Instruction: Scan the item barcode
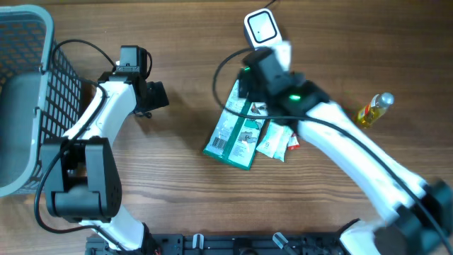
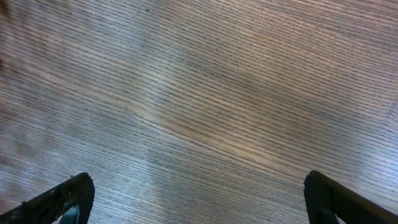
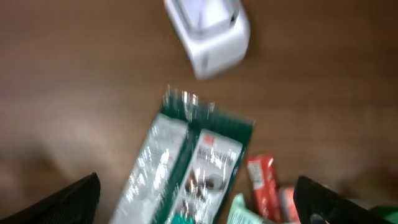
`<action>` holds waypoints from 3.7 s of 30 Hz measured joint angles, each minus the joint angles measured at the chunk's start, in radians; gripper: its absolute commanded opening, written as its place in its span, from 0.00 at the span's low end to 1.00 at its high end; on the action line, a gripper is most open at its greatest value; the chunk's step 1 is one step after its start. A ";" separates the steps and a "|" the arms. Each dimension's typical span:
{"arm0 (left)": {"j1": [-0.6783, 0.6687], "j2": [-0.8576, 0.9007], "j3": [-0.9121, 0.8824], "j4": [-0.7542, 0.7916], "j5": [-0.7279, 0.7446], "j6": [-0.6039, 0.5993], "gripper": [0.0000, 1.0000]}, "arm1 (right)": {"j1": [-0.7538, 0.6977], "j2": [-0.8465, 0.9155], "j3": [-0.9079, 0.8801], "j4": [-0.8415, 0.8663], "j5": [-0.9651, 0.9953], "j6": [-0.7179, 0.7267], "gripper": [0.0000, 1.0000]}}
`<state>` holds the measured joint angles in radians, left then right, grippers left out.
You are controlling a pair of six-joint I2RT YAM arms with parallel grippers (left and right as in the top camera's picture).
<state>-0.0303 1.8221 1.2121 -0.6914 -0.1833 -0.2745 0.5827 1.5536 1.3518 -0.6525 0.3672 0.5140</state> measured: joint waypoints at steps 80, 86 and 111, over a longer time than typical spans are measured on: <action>0.000 0.000 0.000 0.000 -0.003 0.000 1.00 | -0.500 -1.538 -1.346 0.656 -0.479 -0.569 1.00; 0.000 0.000 0.000 0.000 -0.003 0.000 1.00 | -0.500 -1.538 -1.346 0.656 -0.479 -0.569 1.00; 0.000 -0.209 -0.011 0.000 -0.003 0.000 1.00 | -0.500 -1.539 -1.346 0.656 -0.479 -0.570 1.00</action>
<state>-0.0303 1.6131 1.2011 -0.6918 -0.1864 -0.2745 0.0822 0.0147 0.0059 0.0032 -0.1120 -0.0555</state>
